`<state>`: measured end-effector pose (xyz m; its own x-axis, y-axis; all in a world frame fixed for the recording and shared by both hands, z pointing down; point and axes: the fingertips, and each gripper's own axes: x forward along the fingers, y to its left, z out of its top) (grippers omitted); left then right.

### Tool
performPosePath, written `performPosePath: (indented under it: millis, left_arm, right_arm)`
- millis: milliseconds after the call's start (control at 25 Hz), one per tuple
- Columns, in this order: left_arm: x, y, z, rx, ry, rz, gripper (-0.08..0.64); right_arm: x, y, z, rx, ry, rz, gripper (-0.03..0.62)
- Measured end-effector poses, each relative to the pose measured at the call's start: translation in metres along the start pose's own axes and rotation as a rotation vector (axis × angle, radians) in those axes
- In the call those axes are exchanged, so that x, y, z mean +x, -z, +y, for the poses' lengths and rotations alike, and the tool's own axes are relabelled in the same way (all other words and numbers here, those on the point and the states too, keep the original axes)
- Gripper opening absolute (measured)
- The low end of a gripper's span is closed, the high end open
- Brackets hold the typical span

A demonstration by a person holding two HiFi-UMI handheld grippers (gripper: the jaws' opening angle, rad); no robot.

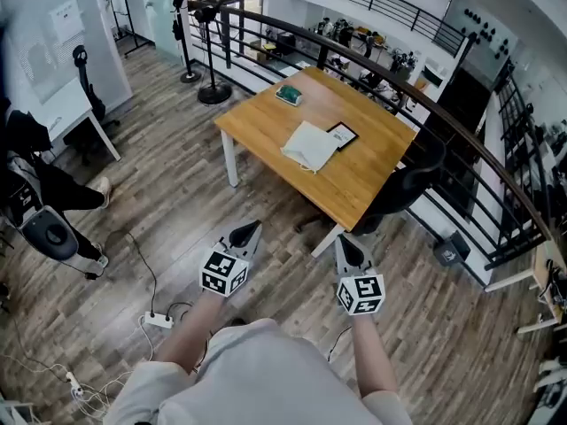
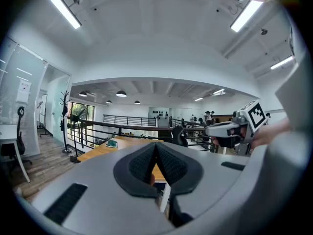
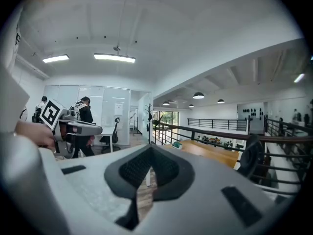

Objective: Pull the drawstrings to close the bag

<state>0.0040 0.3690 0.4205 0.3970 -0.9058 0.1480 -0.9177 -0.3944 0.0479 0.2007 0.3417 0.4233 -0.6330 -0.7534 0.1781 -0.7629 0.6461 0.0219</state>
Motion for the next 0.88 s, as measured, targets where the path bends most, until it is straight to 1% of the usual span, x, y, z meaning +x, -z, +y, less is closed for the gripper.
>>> performPosePath:
  millis: [440,640,880]
  left_arm:
    - [0.002,0.015,-0.023,-0.018,-0.016,0.013,-0.006]
    - [0.003,0.024,-0.030,-0.032,-0.026,0.016,-0.005]
    - [0.007,0.032,-0.028,-0.045,-0.030,0.028,-0.005]
  right_arm:
    - [-0.015,0.013,-0.012,-0.008,-0.029,-0.014,0.002]
    - [-0.018,0.027,-0.012,-0.024,-0.049,0.009,0.002]
    - [-0.014,0.035,-0.016,-0.019,-0.049,0.030,0.002]
